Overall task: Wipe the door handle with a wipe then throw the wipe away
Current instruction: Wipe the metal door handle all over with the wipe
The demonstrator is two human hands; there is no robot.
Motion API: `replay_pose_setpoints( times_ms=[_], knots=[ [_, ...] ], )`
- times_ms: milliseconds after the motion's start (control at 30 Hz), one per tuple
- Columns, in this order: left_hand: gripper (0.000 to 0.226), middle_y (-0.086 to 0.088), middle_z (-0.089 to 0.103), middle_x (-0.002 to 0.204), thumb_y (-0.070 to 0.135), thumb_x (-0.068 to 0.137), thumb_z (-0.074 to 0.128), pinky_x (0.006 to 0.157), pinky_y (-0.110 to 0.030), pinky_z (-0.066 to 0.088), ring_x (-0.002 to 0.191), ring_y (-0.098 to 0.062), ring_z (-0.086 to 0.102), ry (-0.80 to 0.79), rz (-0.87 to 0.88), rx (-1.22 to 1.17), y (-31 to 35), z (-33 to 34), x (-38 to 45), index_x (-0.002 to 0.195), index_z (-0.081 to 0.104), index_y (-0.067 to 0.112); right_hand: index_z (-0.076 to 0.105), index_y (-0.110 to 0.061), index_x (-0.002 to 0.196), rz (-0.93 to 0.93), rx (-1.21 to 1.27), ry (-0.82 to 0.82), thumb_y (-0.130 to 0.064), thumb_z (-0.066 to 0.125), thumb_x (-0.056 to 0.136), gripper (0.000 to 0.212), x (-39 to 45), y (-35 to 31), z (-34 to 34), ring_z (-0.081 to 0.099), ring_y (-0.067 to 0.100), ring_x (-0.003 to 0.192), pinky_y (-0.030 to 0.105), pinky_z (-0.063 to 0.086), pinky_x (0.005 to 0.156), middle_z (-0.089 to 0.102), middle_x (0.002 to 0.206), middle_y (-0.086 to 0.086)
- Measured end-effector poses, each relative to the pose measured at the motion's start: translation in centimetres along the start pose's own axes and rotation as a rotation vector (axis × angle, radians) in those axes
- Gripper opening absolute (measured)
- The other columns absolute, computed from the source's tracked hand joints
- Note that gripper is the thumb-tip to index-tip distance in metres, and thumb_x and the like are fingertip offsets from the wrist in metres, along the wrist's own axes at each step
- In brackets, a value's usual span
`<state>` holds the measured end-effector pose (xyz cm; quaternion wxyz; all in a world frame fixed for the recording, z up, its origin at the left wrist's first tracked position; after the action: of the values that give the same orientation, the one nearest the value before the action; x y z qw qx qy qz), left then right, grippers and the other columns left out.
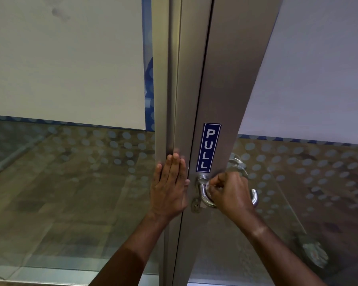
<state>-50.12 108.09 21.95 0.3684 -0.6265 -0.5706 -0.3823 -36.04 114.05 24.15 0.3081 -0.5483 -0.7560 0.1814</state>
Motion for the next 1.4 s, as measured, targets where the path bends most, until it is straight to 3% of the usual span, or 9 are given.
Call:
replay_pose_setpoints(
  times_ms=[167, 267, 433, 600, 733, 900, 1100, 1300, 1400],
  knots=[
    [0.061, -0.008, -0.015, 0.165, 0.031, 0.105, 0.018, 0.124, -0.04, -0.004, 0.153, -0.021, -0.008, -0.019, -0.005, -0.01, -0.1, 0.1, 0.1, 0.155, -0.009, 0.009, 0.076, -0.017, 0.065, 0.055, -0.095, -0.074, -0.01, 0.067, 0.078, 0.018, 0.5, 0.6, 0.9, 0.062, 0.013, 0.061, 0.019, 0.04, 0.05, 0.07, 0.061, 0.0],
    [0.061, -0.008, -0.016, 0.164, 0.032, 0.105, 0.017, 0.124, -0.04, -0.005, 0.152, -0.02, -0.01, -0.027, -0.01, -0.011, -0.1, 0.1, 0.1, 0.155, -0.01, 0.009, 0.07, -0.019, 0.067, 0.095, -0.133, -0.143, -0.01, 0.065, 0.08, 0.016, 1.0, 0.9, 1.7, 0.053, 0.006, 0.058, 0.016, 0.032, 0.045, 0.061, 0.061, -0.007],
    [0.062, -0.008, -0.018, 0.164, 0.032, 0.105, 0.017, 0.123, -0.039, -0.006, 0.152, -0.02, -0.011, -0.036, -0.005, -0.014, 0.0, 0.0, 0.0, 0.155, -0.011, 0.009, 0.065, -0.021, 0.071, 0.11, -0.159, -0.222, -0.016, 0.064, 0.084, 0.014, 1.0, 0.9, 1.6, 0.064, 0.019, 0.073, 0.032, 0.054, 0.064, 0.066, 0.072, -0.003],
    [0.064, -0.008, -0.019, 0.164, 0.03, 0.104, 0.02, 0.123, -0.039, -0.007, 0.152, -0.02, -0.012, -0.034, 0.002, -0.011, 0.1, -0.1, 0.4, 0.155, -0.011, 0.008, 0.061, -0.03, 0.087, -0.163, 0.021, 0.148, -0.022, 0.061, 0.089, 0.008, -1.7, -1.7, -4.5, 0.06, -0.001, 0.076, 0.027, 0.05, 0.062, 0.065, 0.082, -0.014],
    [0.075, -0.008, -0.02, 0.163, 0.027, 0.098, 0.033, 0.123, -0.039, -0.008, 0.152, -0.021, -0.013, -0.035, 0.007, 0.004, 0.1, -0.2, 0.3, 0.154, -0.012, 0.008, 0.064, -0.026, 0.084, -0.242, 0.202, 0.156, -0.005, 0.063, 0.084, 0.022, -4.1, -2.8, -5.8, 0.059, -0.005, 0.086, 0.009, 0.046, 0.067, 0.064, 0.088, -0.014],
    [0.061, -0.009, -0.017, 0.164, 0.029, 0.104, 0.018, 0.123, -0.04, -0.007, 0.153, -0.021, -0.009, -0.039, 0.015, -0.001, 0.0, -0.1, 0.2, 0.155, -0.008, 0.007, 0.067, -0.028, 0.07, -0.129, 0.414, 0.036, -0.022, 0.072, 0.076, 0.01, -8.6, -1.0, -1.5, 0.067, 0.001, 0.078, 0.013, 0.048, 0.068, 0.072, 0.079, -0.014],
    [0.069, -0.009, -0.015, 0.165, 0.027, 0.1, 0.03, 0.123, -0.04, -0.006, 0.153, -0.022, -0.008, -0.029, 0.029, -0.003, 0.1, -0.2, 0.0, 0.156, -0.007, 0.007, 0.05, -0.045, 0.087, 0.178, 0.493, 0.066, 0.004, 0.064, 0.076, 0.052, -10.3, 3.1, 4.8, 0.064, -0.003, 0.083, 0.018, 0.045, 0.07, 0.072, 0.09, -0.011],
    [0.076, -0.009, -0.016, 0.164, 0.027, 0.096, 0.035, 0.123, -0.04, -0.006, 0.153, -0.022, -0.009, -0.041, 0.03, 0.0, 0.2, -0.2, 0.1, 0.155, -0.008, 0.007, 0.059, -0.024, 0.086, 0.434, 0.741, 0.208, -0.004, 0.082, 0.071, 0.034, -9.9, 5.5, 7.2, 0.069, 0.014, 0.071, 0.032, 0.055, 0.067, 0.073, 0.079, 0.0],
    [0.077, -0.009, -0.017, 0.164, 0.028, 0.096, 0.036, 0.123, -0.04, -0.007, 0.152, -0.022, -0.01, -0.049, 0.035, 0.01, 0.1, -0.1, 0.0, 0.155, -0.009, 0.007, 0.067, -0.013, 0.073, 0.505, 1.011, 0.23, 0.009, 0.077, 0.073, 0.024, -9.6, 5.2, 8.6, 0.067, 0.011, 0.063, 0.023, 0.054, 0.059, 0.075, 0.07, 0.006]
  ],
)
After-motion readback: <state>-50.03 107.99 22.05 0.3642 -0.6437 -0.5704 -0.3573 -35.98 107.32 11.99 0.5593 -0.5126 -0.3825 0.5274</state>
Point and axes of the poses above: each hand's wrist, its own x-axis towards the middle knuckle, its own z-axis out of the palm, y = z × x, the point moved 10 cm from there along x, towards the middle knuckle
